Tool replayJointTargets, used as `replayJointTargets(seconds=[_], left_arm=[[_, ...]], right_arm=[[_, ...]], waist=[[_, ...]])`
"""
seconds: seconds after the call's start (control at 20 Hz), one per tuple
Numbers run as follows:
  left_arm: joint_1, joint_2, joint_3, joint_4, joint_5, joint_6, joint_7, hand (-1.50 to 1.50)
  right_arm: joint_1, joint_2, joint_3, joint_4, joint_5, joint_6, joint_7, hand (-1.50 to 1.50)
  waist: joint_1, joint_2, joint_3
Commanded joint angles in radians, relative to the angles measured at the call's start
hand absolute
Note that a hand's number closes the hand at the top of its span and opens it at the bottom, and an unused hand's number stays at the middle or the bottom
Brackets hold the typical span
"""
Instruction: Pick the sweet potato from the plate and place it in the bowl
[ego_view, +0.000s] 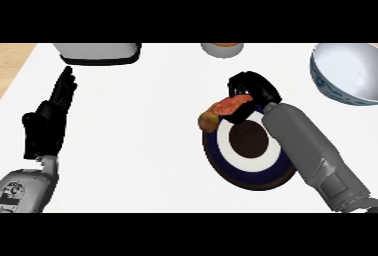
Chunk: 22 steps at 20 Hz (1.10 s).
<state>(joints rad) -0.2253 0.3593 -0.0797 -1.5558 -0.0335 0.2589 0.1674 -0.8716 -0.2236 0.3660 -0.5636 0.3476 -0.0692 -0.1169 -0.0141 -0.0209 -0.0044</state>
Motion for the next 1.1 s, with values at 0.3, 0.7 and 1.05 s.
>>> replayJointTargets(seconds=[0.3,0.7,1.05], left_arm=[[0.014,-0.003,0.006,-0.02,-0.001,0.002,0.007,0.0],[0.041,-0.011,0.01,-0.067,-0.007,-0.01,0.032,0.0],[0.037,-0.014,0.027,-0.078,-0.021,-0.024,0.014,0.0]], right_arm=[[-0.206,0.131,-0.067,-0.052,0.137,-0.554,0.641,1.5],[-0.145,-0.051,-0.099,-0.215,0.22,-0.57,0.821,1.5],[-0.107,-0.212,-0.233,-0.235,0.183,-0.581,0.717,1.5]], waist=[[-0.009,-0.003,0.001],[-0.005,0.011,0.004],[0.014,0.02,0.005]])
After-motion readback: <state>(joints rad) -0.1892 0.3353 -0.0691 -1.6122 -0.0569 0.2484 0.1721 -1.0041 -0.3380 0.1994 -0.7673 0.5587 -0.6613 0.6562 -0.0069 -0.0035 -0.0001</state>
